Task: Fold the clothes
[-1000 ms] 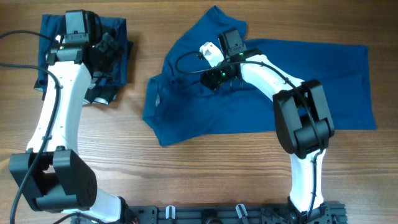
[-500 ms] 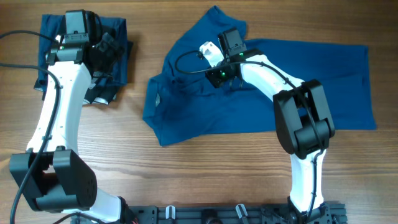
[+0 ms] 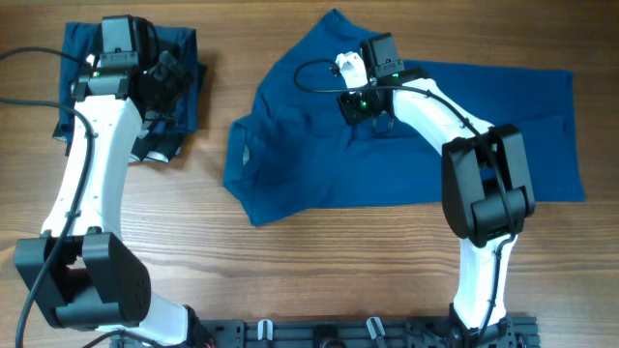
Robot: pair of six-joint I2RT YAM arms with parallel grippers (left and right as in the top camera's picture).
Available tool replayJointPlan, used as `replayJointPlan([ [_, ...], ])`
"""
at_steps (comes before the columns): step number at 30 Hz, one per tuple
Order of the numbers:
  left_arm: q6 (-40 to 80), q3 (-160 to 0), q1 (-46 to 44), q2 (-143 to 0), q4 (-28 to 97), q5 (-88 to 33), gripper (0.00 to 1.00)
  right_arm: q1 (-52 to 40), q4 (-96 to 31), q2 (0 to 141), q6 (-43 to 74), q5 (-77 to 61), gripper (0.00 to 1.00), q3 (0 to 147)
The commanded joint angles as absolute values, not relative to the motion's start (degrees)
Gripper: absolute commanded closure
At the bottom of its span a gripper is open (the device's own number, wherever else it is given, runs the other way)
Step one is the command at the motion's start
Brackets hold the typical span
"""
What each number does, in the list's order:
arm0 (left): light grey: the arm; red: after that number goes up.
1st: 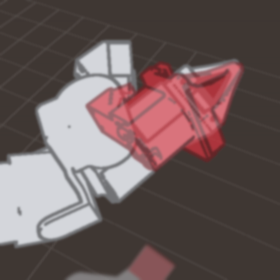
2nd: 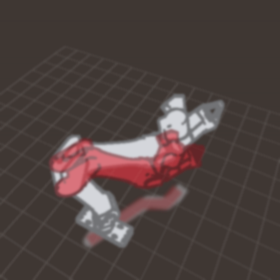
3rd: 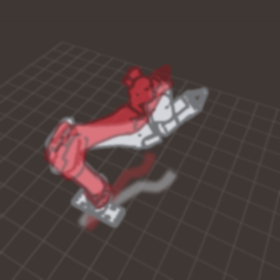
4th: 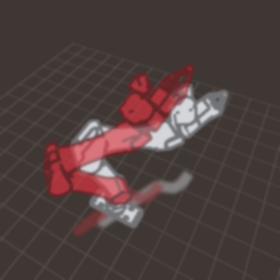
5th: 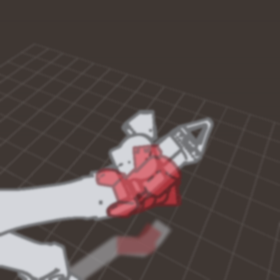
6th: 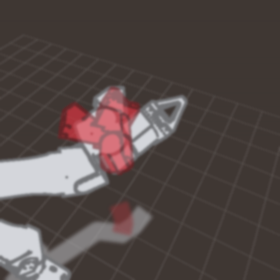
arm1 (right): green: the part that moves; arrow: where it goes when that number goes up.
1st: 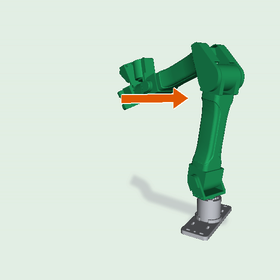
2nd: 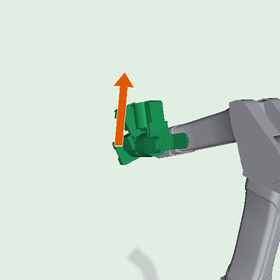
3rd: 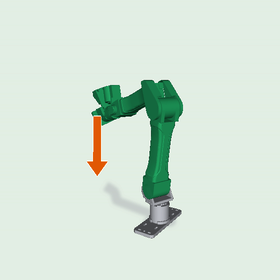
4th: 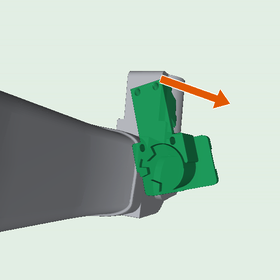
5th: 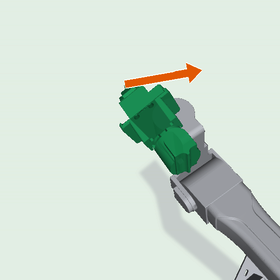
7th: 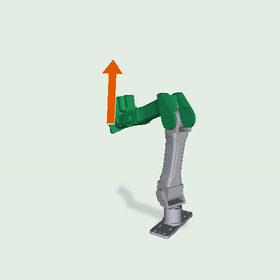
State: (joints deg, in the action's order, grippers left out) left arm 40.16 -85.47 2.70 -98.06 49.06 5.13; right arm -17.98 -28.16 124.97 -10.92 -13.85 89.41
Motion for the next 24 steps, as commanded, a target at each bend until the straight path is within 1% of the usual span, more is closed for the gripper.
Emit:
replayJointPlan([
  [1,39.46,-85.47,2.9,-98.24,49.08,6.09,0.0,-17.91,-26.11,123.2,-7.88,-8.97,0.81,90.11],
  [2,39.46,-85.47,2.9,-98.24,49.08,6.07,0.0,-17.91,-25.43,122.96,-7.55,-8.97,0.73,90.21],
  [3,39.46,-85.47,2.9,-98.24,49.08,6.07,0.0,-17.89,-24.73,122.48,-7.29,-8.99,0.67,90.59],
  [4,39.46,-85.47,2.9,-98.24,49.08,6.07,0.0,-17.85,-24.62,121.47,-6.98,-8.99,0.31,91.26],
  [5,39.46,-85.47,2.9,-98.24,49.08,6.07,0.0,-17.72,-24.67,120.38,-5.65,-8.95,0.22,91.79],
  [6,39.46,-85.47,2.9,-98.24,49.08,6.07,0.0,-17.32,-24.84,118.78,-3.92,-8.93,0.16,92.2],
  [7,39.46,-85.47,2.9,-98.24,49.08,6.07,0.0,-16.62,-25.15,116.84,-2.35,-8.71,0.13,92.36],
  [9,39.46,-85.47,2.9,-98.24,49.08,6.07,0.0,-14.52,-26.76,113.34,0.16,-6.96,0.11,92.36],
  [13,39.46,-85.47,2.9,-98.24,49.08,6.07,0.0,-4.16,-35.42,104.81,0.36,-3.73,0.07,92.36],
  [15,39.46,-85.47,2.9,-98.24,49.08,6.07,0.0,2.98,-38.83,102.61,0.38,-3.64,0.01,92.36],
  [18,39.46,-85.47,2.9,-98.24,48.77,6.07,0.0,13.26,-41.5,102.17,2.13,-3.64,0.0,92.33],
  [21,39.46,-85.47,2.9,-98.24,43.94,6.07,0.0,20.67,-43.07,102.24,2.57,-3.62,0.0,92.33],
  [23,39.42,-85.47,2.85,-98.24,42.17,1.98,0.01,23.33,-43.07,102.24,2.57,-3.62,0.0,92.33],
  [24,38.74,-85.47,2.66,-98.24,41.01,-2.85,0.08,24.32,-43.07,102.24,2.55,-3.62,0.0,92.33],
])
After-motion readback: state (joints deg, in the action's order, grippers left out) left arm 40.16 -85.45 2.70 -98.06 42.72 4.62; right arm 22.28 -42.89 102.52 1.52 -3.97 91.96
